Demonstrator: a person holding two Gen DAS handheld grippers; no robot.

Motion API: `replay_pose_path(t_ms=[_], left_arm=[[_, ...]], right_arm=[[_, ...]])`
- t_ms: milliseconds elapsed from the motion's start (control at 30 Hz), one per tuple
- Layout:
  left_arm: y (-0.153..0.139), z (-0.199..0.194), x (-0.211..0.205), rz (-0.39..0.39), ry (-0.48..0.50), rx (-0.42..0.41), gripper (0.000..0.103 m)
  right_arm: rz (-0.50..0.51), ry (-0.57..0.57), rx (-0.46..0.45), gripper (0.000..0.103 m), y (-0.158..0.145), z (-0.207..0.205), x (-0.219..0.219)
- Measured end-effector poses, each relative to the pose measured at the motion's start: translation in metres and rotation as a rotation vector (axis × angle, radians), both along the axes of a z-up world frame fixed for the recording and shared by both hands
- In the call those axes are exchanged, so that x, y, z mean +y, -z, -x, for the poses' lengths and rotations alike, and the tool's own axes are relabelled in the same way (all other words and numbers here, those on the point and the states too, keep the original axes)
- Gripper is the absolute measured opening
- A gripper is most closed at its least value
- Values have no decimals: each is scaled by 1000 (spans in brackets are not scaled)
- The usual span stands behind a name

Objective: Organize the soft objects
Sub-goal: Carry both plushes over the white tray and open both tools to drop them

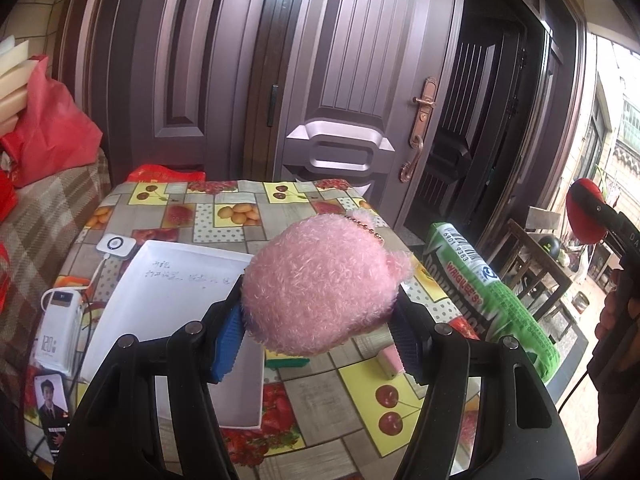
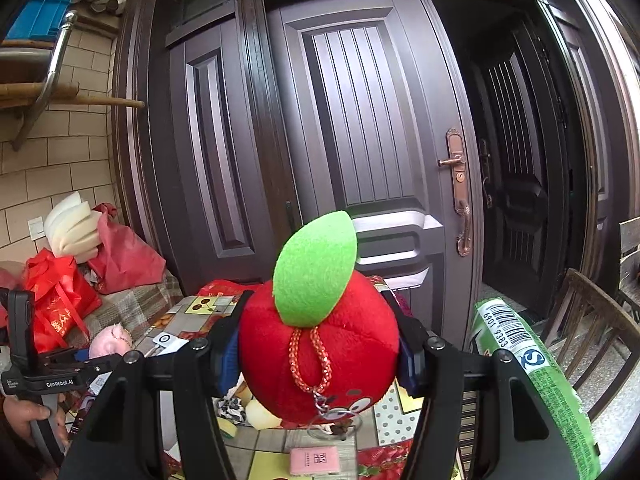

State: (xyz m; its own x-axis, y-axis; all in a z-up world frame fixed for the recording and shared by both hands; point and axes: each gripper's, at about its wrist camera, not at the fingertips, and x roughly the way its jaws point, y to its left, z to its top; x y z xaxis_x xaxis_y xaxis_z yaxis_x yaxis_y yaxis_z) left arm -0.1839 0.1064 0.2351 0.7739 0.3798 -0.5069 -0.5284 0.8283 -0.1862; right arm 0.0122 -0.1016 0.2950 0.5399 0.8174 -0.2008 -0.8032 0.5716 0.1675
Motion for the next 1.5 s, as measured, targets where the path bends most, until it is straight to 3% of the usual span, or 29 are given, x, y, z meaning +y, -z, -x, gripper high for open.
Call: replay_pose_path(t_ms=[1500], left_arm=[[5,74,63,30,-87,-27,65]], right_arm=[[31,-119,52,61,7,49,88]])
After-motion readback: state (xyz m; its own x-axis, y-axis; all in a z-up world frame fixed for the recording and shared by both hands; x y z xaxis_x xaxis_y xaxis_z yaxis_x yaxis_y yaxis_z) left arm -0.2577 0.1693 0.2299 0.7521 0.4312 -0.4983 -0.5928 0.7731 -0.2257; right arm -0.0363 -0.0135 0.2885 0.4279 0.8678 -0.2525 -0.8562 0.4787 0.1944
